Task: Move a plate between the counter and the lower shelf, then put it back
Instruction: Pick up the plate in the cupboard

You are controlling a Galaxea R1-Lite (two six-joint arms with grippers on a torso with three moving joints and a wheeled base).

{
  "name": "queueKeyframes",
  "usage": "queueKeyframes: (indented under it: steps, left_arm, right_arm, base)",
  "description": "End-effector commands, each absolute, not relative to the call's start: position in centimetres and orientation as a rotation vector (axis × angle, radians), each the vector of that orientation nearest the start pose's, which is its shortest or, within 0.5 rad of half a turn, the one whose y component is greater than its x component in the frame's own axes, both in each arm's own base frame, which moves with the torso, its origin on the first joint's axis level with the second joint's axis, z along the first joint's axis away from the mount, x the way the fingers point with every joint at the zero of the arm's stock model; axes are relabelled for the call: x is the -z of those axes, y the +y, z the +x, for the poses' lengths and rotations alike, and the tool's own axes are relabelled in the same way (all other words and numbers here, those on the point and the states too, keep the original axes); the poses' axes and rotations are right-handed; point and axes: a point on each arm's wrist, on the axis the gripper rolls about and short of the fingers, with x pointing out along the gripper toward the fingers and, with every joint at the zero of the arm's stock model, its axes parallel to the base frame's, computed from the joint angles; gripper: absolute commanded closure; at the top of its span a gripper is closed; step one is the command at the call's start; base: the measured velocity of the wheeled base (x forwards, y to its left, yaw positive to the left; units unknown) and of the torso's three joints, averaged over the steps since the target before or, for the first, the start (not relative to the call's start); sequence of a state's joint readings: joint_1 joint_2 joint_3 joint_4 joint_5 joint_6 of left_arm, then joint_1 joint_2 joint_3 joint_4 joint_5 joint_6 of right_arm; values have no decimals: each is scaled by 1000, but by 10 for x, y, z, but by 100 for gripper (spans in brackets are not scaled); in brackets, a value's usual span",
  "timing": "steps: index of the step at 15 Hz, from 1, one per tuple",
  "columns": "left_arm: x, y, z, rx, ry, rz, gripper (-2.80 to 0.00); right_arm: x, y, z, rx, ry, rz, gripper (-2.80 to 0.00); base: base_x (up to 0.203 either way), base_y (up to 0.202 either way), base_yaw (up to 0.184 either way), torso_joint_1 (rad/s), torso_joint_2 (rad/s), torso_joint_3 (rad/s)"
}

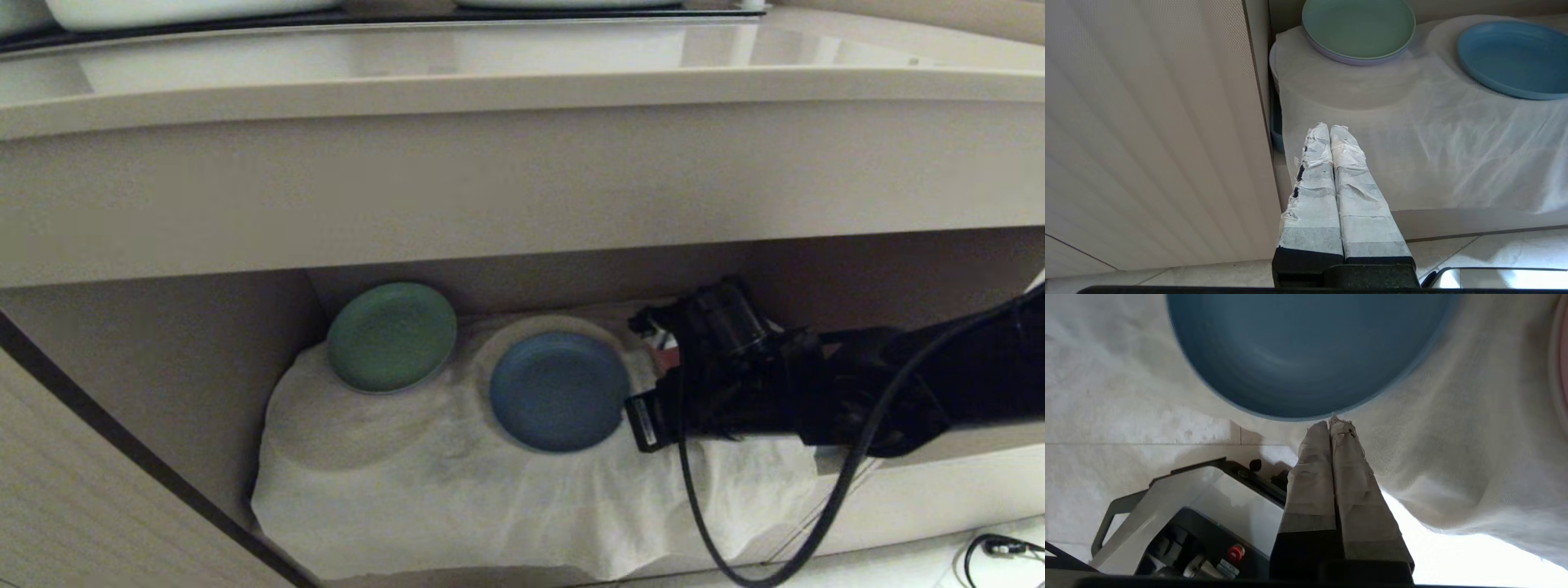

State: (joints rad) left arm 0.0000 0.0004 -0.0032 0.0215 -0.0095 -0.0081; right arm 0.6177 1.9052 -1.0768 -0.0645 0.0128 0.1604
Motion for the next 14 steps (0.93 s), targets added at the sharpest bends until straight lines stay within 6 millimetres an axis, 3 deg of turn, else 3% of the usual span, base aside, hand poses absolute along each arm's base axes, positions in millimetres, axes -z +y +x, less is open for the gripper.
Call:
queueKeyframes:
  steps: [1, 2, 3, 14]
  left_arm:
    - [-74, 0, -23, 9, 18, -9, 0]
    - [-74, 0, -23, 9, 18, -9, 0]
    - [-74, 0, -23, 9, 18, -9, 0]
    - [-74, 0, -23, 9, 18, -8, 0]
  right_arm:
    - [-133, 205, 288, -531, 811, -89, 0]
    - [-134, 207, 291, -528, 824, -91, 0]
    - [-133, 209, 294, -521, 831, -78, -280]
    - [-125, 219, 311, -480, 896, -50, -280]
  base:
    - [0, 0, 0, 0, 0, 0]
    - [0, 0, 0, 0, 0, 0]
    - [0, 0, 0, 0, 0, 0]
    - [0, 0, 0, 0, 0, 0]
